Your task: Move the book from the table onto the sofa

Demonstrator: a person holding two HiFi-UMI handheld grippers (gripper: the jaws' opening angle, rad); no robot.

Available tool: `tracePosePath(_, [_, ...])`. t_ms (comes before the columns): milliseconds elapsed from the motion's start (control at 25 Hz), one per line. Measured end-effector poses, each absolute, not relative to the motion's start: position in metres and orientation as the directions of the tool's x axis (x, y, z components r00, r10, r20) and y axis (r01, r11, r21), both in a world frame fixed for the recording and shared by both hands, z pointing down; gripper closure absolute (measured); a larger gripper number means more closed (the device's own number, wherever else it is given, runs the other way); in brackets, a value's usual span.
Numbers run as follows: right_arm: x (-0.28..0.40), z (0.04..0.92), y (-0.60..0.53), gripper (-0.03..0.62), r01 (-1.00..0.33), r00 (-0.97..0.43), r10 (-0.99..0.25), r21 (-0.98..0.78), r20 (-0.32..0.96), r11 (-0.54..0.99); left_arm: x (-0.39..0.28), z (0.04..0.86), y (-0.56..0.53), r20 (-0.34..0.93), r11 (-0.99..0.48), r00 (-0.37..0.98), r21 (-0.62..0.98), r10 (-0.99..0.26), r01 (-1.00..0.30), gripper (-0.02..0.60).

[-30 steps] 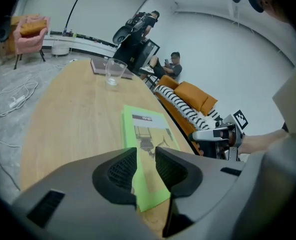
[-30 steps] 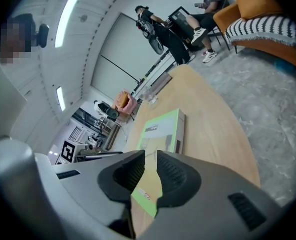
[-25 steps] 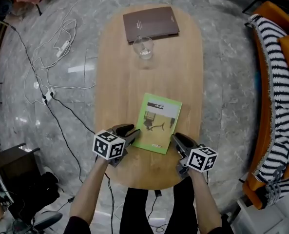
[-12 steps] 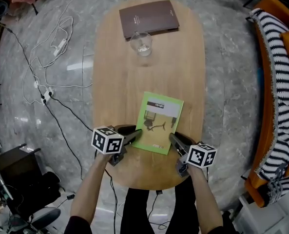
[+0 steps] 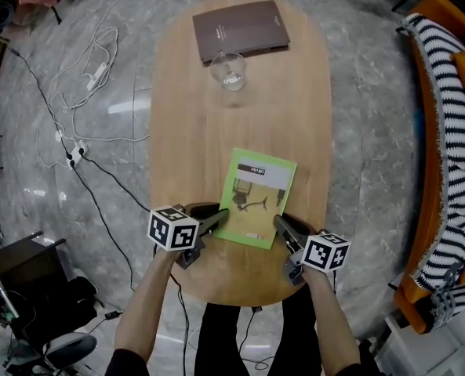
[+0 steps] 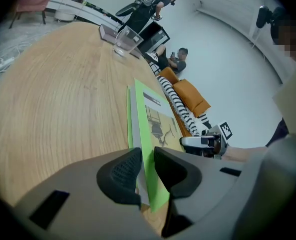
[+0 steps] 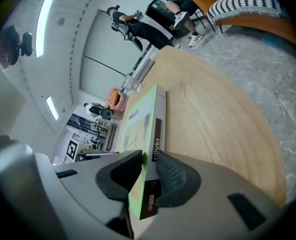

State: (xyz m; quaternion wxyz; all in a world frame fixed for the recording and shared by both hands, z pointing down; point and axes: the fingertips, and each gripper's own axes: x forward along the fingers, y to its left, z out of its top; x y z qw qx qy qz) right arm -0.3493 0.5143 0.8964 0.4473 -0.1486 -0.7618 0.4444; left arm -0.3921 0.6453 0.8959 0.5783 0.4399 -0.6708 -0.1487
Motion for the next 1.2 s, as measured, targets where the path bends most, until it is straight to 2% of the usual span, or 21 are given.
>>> tracePosePath(720, [-0.351, 0.845, 0.509, 0.5, -0.127, -0.565, 0.633, -0.814, 0.53, 0.567, -0.384, 0.84, 0.645, 0.617, 0.563, -0.01, 0.71, -0.787, -0.424, 0.494])
tracePosePath(1200, [-0.332, 0.735, 0.498, 0.5, -0.065, -0.57, 0.645, -0.81, 0.51, 0.583, -0.353, 0.73, 0.636, 0.589, 0.565, -0.073, 0.722, -0.805, -0.399, 0.496])
